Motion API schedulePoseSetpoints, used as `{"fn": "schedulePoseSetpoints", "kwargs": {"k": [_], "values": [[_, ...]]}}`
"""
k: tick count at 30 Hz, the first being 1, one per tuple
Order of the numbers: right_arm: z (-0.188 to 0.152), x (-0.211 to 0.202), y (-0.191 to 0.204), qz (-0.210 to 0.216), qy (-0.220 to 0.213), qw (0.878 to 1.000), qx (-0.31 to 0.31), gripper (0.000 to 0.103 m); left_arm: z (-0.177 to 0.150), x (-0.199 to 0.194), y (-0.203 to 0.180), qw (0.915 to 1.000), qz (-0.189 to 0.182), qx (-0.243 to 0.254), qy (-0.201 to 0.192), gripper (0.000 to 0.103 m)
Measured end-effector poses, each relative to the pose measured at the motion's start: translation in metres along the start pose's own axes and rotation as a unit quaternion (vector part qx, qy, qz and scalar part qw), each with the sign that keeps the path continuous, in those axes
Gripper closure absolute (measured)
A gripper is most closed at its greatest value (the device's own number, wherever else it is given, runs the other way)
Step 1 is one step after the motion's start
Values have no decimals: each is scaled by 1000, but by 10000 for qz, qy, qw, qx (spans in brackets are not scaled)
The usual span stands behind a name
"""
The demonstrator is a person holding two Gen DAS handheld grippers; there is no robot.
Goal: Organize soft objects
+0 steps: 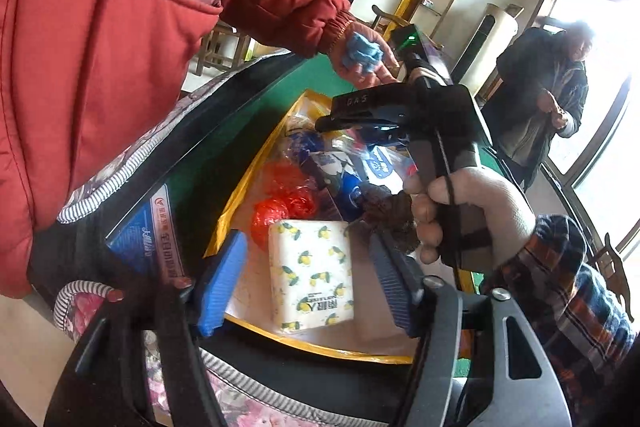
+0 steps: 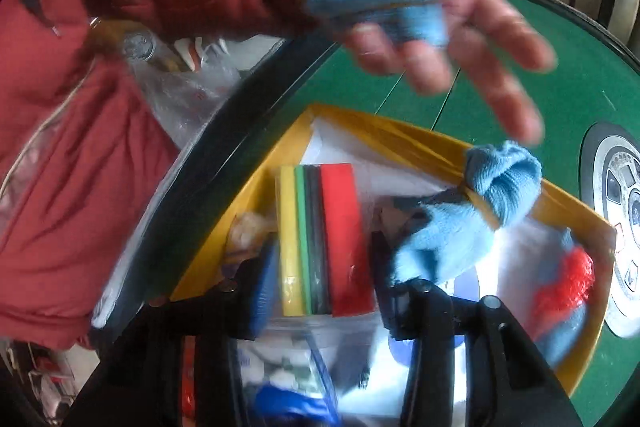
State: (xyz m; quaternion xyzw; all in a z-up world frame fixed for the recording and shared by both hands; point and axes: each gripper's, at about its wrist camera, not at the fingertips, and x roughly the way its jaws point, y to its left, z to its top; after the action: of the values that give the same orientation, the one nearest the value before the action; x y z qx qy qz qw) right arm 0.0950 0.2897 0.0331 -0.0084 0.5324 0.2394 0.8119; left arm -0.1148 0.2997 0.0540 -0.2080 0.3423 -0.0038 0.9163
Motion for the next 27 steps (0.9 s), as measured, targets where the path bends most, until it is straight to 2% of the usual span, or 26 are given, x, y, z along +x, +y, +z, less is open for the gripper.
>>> {"fn": "schedulePoseSetpoints", "kwargs": {"k": [2, 3, 7, 10, 12, 14, 16, 21, 27], "values": [[-3, -6, 0, 120, -122, 9998, 30, 47, 1, 2, 2, 10000, -5, -47, 7, 34], [-4, -10, -1, 157, -171, 9997, 40, 43, 0, 3, 2, 10000, -11, -61, 13, 34], [-25, -50, -15, 375, -568, 9976, 94, 41, -2, 4, -4, 10000, 15, -20, 28, 34], [-57, -86, -37, 389, -849, 9956, 98, 34, -3, 1, -17, 9996, 231, 154, -54, 34], [-81, -107, -54, 342, -1028, 9940, 139, 33, -4, -1, -29, 9976, 558, 350, -202, 34], [-99, -124, -69, 240, -1148, 9929, 187, 33, -8, -7, -49, 9905, 1059, 726, -486, 34], [-125, -144, -86, 141, -1297, 9911, 264, 33, -11, -9, -68, 9836, 1347, 1005, -658, 33], [-175, -183, -111, -109, -1664, 9855, 327, 32, -17, -5, -102, 9763, 1563, 1327, -689, 29], [-195, -194, -112, -221, -1808, 9832, 147, 31, -26, -7, -132, 9679, 1748, 1683, -653, 29]]}}
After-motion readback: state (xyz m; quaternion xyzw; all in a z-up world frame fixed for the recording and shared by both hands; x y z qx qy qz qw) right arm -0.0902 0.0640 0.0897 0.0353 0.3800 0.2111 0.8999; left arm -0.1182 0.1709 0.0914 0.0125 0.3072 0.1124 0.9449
